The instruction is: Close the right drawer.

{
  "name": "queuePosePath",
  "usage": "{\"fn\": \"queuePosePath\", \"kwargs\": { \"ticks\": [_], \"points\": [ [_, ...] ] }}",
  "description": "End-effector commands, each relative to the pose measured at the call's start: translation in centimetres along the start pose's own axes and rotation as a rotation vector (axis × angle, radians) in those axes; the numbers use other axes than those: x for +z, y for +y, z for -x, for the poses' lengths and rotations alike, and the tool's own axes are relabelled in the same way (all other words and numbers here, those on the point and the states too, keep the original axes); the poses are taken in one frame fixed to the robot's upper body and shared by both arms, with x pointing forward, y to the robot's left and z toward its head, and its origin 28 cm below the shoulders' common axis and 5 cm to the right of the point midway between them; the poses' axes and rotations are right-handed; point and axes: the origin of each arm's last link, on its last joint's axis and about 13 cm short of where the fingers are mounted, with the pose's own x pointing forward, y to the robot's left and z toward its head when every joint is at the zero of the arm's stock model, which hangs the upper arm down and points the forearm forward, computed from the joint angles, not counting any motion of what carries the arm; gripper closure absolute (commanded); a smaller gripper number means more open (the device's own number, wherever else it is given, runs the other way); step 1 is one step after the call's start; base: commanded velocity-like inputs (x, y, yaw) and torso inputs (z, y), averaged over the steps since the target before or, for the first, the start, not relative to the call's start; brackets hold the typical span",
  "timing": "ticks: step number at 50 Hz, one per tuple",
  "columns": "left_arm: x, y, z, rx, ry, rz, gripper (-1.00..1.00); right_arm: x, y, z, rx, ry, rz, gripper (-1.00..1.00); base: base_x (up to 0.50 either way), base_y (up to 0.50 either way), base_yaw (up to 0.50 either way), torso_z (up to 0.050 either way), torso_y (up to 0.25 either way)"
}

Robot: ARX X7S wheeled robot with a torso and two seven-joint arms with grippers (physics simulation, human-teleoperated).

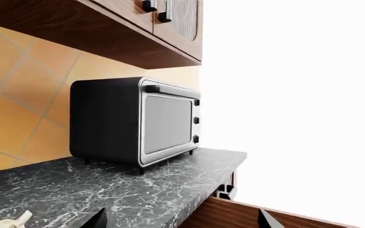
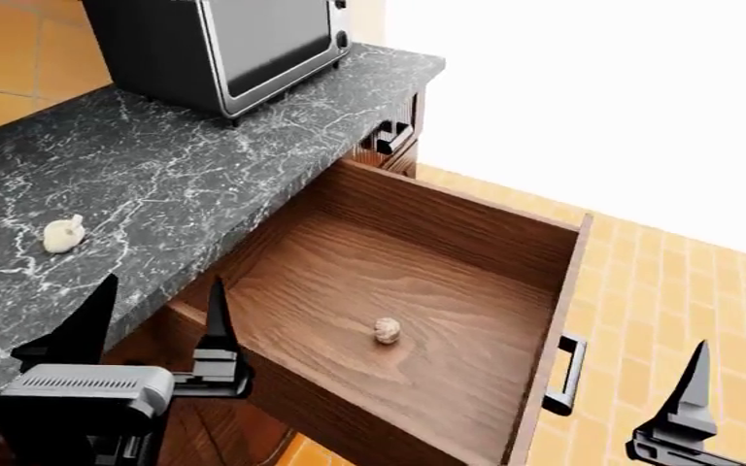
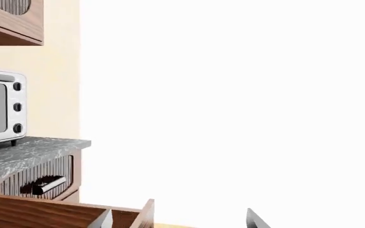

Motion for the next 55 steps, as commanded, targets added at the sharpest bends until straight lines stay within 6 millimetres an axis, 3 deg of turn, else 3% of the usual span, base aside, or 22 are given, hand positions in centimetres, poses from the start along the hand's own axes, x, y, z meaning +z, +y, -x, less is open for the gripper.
{"fn": "queuePosePath", "kwargs": {
  "ticks": [1, 21, 35, 47, 55],
  "points": [
    [0.0, 0.0, 0.0, -0.002, -0.003, -0.002, -1.00, 0.1, 0.2, 0.0, 0.039, -0.014, -0.006, -1.00, 0.60, -0.05, 0.00, 0.000, 0.000],
    [0.1, -0.3, 0.3, -0.012, 0.001, -0.002, -1.00, 0.0, -0.2, -0.1, 0.023, -0.012, -0.014, -1.00, 0.15, -0.34, 0.00, 0.000, 0.000],
    [0.5, -0.3, 0.3, -0.008, -0.006, -0.002, -1.00, 0.5, -0.9, 0.0, -0.002, -0.009, 0.003, -1.00, 0.00, 0.00, 0.00, 0.000, 0.000],
    [0.9, -0.2, 0.3, -0.009, -0.022, 0.002, -1.00, 0.6, -3.4, -0.4, -0.076, 0.038, 0.014, -1.00, 0.00, 0.00, 0.00, 0.000, 0.000],
    [0.5, -0.1, 0.2, -0.005, -0.016, 0.003, -1.00, 1.4, -5.1, 0.5, -0.132, 0.049, 0.047, -1.00, 0.00, 0.00, 0.00, 0.000, 0.000]
  ]
}}
